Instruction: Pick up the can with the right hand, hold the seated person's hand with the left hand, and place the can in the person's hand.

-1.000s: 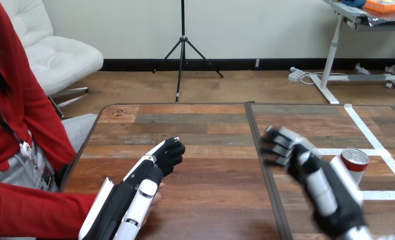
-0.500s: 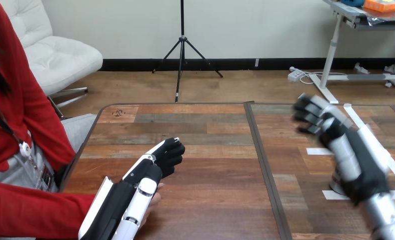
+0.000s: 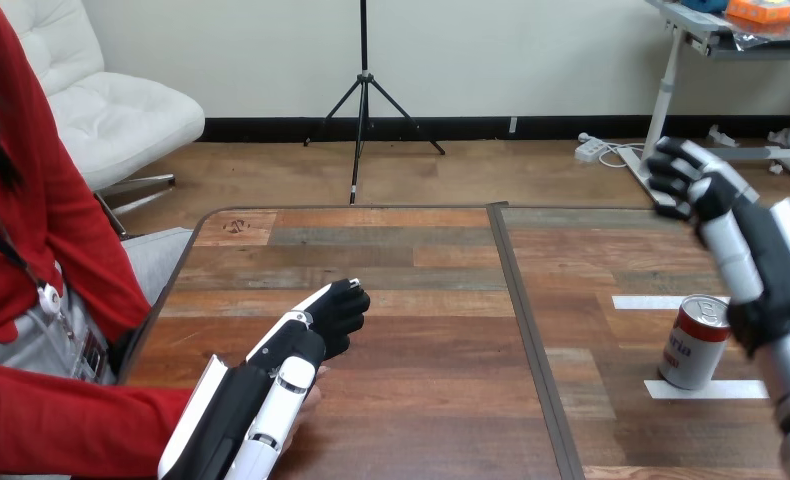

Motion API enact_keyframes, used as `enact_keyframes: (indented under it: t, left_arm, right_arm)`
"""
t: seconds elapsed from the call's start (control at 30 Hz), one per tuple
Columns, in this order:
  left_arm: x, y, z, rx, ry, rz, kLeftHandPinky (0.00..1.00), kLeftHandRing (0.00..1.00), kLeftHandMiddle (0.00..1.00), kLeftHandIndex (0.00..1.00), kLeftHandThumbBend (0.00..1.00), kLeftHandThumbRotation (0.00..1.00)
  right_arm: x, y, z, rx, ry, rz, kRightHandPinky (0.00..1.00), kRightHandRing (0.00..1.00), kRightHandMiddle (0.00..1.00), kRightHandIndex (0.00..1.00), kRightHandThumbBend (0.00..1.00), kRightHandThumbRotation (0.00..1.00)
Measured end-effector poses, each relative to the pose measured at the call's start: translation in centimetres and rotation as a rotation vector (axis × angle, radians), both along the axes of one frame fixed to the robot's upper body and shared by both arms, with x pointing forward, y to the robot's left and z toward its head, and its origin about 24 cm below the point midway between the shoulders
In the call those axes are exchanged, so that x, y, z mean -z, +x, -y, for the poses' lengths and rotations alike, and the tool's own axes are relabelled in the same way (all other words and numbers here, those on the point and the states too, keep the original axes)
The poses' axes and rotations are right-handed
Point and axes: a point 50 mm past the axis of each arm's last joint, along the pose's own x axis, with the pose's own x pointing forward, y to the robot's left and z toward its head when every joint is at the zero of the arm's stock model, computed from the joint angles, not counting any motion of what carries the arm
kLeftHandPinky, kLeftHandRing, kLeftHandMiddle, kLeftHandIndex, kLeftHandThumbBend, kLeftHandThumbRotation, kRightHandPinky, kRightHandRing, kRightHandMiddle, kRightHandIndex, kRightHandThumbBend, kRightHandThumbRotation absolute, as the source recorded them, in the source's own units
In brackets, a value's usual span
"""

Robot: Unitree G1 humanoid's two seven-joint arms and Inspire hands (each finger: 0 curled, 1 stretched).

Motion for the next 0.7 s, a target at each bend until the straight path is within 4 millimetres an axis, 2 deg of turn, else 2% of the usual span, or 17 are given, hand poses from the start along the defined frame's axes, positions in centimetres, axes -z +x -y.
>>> enact_keyframes:
  t: [0.27, 0.3, 0.5, 0.7]
  left_arm:
    - [0.0, 0.0, 0.0, 0.0, 0.0, -0.002, 0.89, 0.88, 0.87, 0.86, 0.27, 0.98]
    - [0.0, 0.0, 0.0, 0.0, 0.001, -0.001, 0.88, 0.88, 0.87, 0.86, 0.26, 0.98]
    - [0.0, 0.1, 0.0, 0.0, 0.001, 0.002, 0.87, 0.88, 0.87, 0.86, 0.26, 0.99]
    - [-0.1, 0.2, 0.0, 0.001, 0.002, 0.009, 0.87, 0.88, 0.87, 0.86, 0.27, 0.99]
  right_arm:
    - [-0.7, 1.2, 1.5, 0.056, -0.093, 0.027, 0.8, 0.85, 0.85, 0.85, 0.83, 0.97]
    - [-1.2, 1.7, 2.3, 0.079, -0.123, 0.033, 0.79, 0.85, 0.85, 0.85, 0.85, 0.94]
    - [-1.6, 2.2, 3.1, 0.131, -0.189, 0.03, 0.75, 0.84, 0.86, 0.85, 0.95, 0.95]
    - [-2.0, 2.5, 4.0, 0.185, -0.249, 0.021, 0.72, 0.83, 0.85, 0.85, 0.98, 0.93]
